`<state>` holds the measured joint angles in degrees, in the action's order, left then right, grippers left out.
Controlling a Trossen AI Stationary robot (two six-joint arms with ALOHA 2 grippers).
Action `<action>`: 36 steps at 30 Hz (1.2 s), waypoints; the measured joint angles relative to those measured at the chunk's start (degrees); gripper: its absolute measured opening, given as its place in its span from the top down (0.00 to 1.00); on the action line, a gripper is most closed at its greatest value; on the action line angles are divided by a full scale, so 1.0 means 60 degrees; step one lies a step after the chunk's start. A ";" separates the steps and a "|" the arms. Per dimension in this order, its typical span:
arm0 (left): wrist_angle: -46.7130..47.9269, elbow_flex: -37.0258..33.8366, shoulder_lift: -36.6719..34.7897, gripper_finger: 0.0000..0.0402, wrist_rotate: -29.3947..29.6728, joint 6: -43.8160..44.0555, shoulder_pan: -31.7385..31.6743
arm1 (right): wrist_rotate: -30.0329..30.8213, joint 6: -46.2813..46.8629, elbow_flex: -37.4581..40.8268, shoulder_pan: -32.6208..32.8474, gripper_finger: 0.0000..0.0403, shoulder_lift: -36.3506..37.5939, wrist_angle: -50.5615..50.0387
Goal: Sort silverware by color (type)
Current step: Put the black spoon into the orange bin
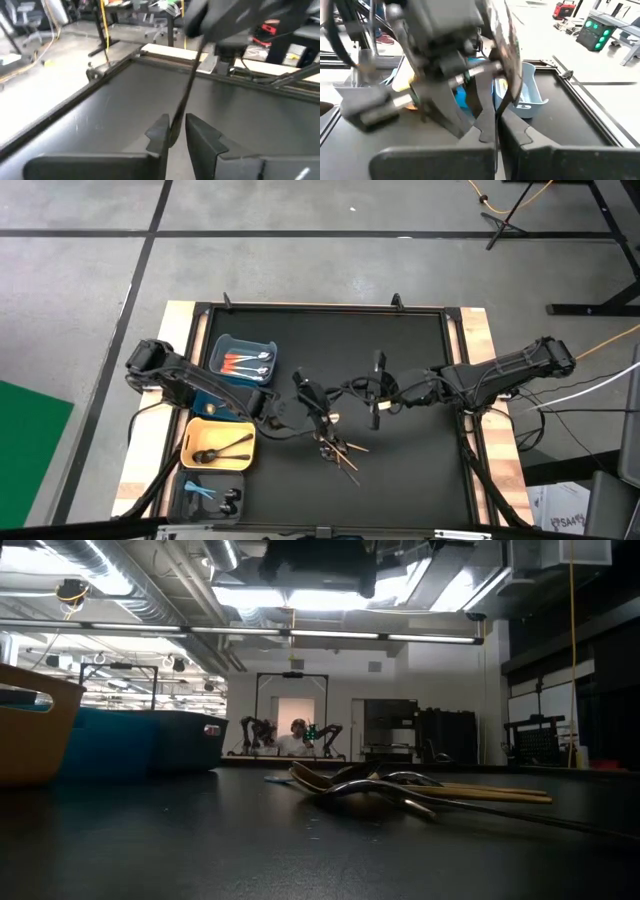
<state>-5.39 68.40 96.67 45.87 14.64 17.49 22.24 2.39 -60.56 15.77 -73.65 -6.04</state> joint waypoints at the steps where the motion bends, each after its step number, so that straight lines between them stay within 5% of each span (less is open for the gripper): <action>1: 0.0000 0.0000 -0.0105 0.84 0.0017 -0.0136 0.0044 | -0.0053 0.0004 -0.0010 0.0000 1.00 0.0000 0.0004; 17: 0.1353 0.0015 -0.1656 0.82 0.0014 -0.0396 0.1308 | -0.0230 0.0696 -0.0029 -0.0185 1.00 -0.0102 -0.0092; 25: 0.1793 0.0015 -0.2165 0.82 -0.0076 -0.0464 0.1853 | -0.2493 0.2177 -0.0022 -0.1236 1.00 -0.0722 -0.0558; 36: 0.3257 0.0018 -0.3843 0.82 -0.0056 0.0392 0.2978 | -0.5055 0.2755 -0.0032 -0.2028 1.00 -0.2388 0.1958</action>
<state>14.16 68.51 73.61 45.54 16.99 35.36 -8.09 18.92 -60.75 3.60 -87.97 5.71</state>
